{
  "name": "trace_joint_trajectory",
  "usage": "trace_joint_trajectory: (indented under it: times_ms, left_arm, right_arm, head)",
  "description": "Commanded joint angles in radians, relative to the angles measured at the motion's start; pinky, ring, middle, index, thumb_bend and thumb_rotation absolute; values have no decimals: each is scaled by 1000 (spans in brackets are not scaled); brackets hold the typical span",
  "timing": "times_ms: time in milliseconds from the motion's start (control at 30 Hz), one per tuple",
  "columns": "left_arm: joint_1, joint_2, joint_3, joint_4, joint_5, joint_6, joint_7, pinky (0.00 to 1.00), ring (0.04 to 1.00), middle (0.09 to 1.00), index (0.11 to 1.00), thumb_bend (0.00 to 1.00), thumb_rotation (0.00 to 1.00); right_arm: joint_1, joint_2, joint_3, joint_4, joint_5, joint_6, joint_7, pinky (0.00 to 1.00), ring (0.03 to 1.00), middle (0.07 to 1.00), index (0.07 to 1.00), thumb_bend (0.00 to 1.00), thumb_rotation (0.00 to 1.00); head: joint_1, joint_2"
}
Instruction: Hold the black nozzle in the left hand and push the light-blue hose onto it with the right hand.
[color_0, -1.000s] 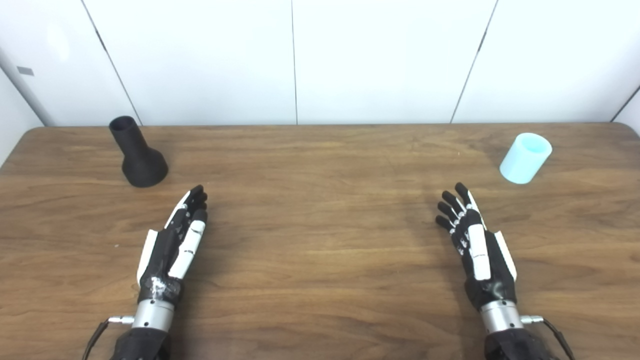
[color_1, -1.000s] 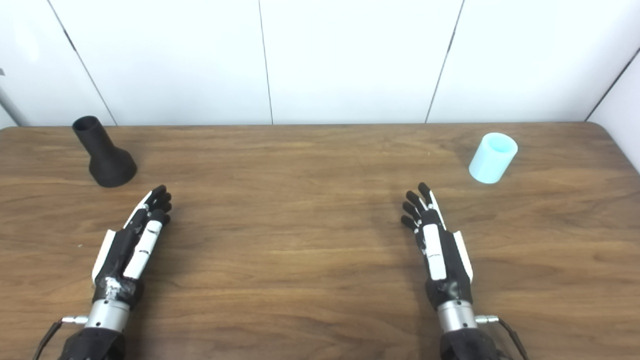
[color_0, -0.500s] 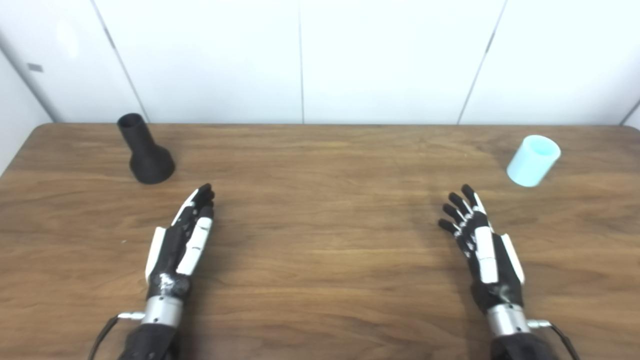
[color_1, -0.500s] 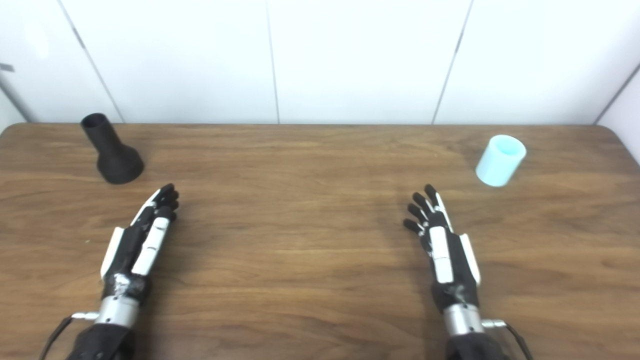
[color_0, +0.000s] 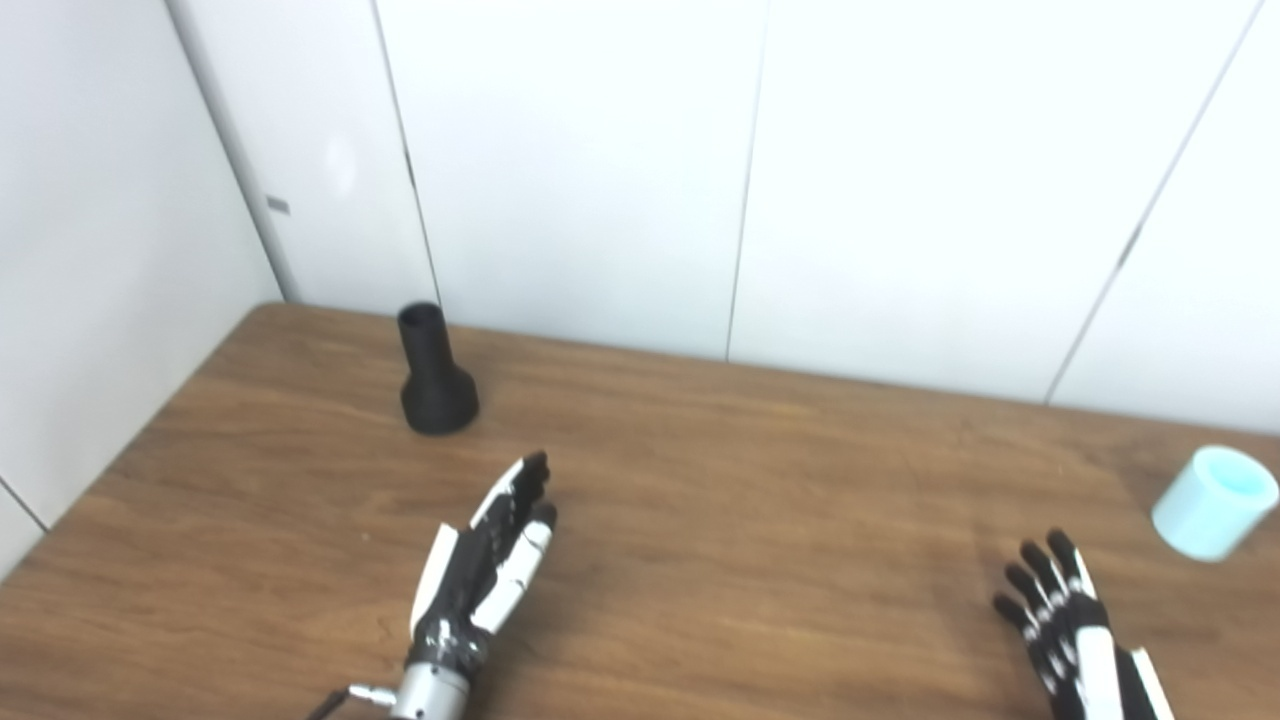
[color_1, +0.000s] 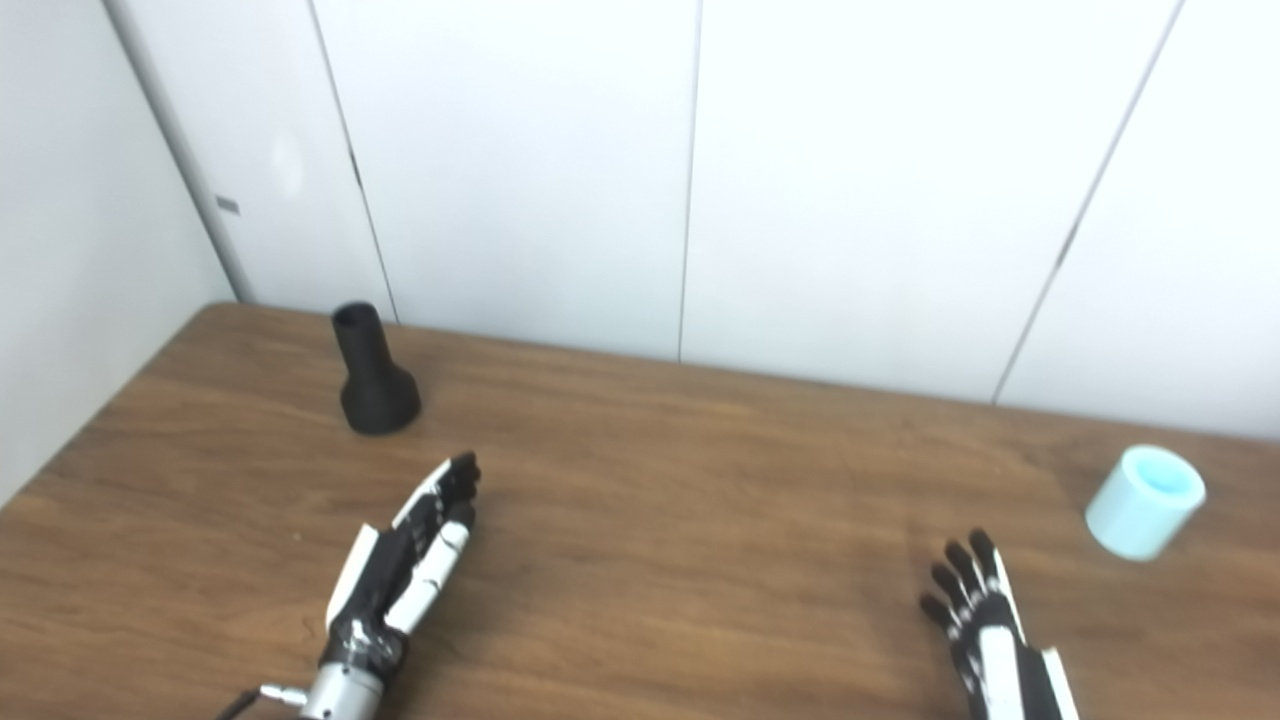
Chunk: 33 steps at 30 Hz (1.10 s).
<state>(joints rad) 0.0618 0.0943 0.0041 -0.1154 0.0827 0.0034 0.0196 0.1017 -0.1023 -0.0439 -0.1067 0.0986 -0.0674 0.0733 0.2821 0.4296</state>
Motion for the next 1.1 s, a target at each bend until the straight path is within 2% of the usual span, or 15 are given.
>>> trace_joint_trajectory:
  times_ms: [0,100,267,367,500,567,600,700,767,867,933,1067]
  left_arm:
    - [25,-15,-28,65,28,15,-6,906,933,928,929,340,716]
    - [23,-22,-39,75,50,13,7,910,934,927,925,317,732]
    - [25,-38,-47,83,74,12,26,952,943,925,920,337,669]
    - [22,-52,-41,92,79,2,40,943,934,918,914,381,568]
    - [18,-75,-23,84,88,-13,75,892,910,911,909,508,325]
    - [14,-76,-19,72,125,-19,102,897,907,911,908,571,236]
    - [11,-74,-18,64,147,-25,115,882,897,901,901,614,219]
    - [2,-68,0,25,203,-12,146,928,910,903,901,699,213]
    - [-18,-57,21,26,275,-24,204,950,921,898,897,741,226]
    - [-62,-28,65,45,303,-41,251,882,896,893,876,759,159]
    - [-93,-15,97,35,305,-13,262,875,887,893,876,771,131]
    - [-154,25,160,37,319,41,287,874,886,880,879,819,141]
  right_arm:
    - [30,-20,-13,87,11,-18,14,887,938,963,1000,554,1000]
    - [23,-28,-22,109,25,-30,26,889,940,963,1000,571,1000]
    - [13,-39,-37,148,49,-63,44,868,927,953,986,597,1000]
    - [11,-43,-42,156,51,-67,49,840,920,945,979,621,987]
    - [12,-46,-44,154,61,-61,58,807,908,931,963,661,965]
    - [12,-47,-46,152,57,-59,57,797,903,924,958,676,955]
    - [12,-46,-48,153,58,-60,57,791,900,922,955,682,947]
    - [9,-45,-55,159,60,-64,54,779,897,923,953,692,943]
    - [5,-45,-57,165,57,-66,52,763,893,918,950,699,943]
    - [1,-44,-59,171,53,-66,51,742,881,905,937,713,930]
    - [-2,-44,-58,172,53,-63,52,740,882,904,936,723,926]
    - [-5,-45,-56,175,53,-57,55,760,894,921,952,740,929]
  head:
    - [3,-1]
    - [17,-11]
    - [21,-13]
    - [20,-12]
    - [17,-8]
    - [16,-7]
    - [16,-5]
    - [14,-2]
    - [14,0]
    - [15,-1]
    - [14,0]
    - [8,2]
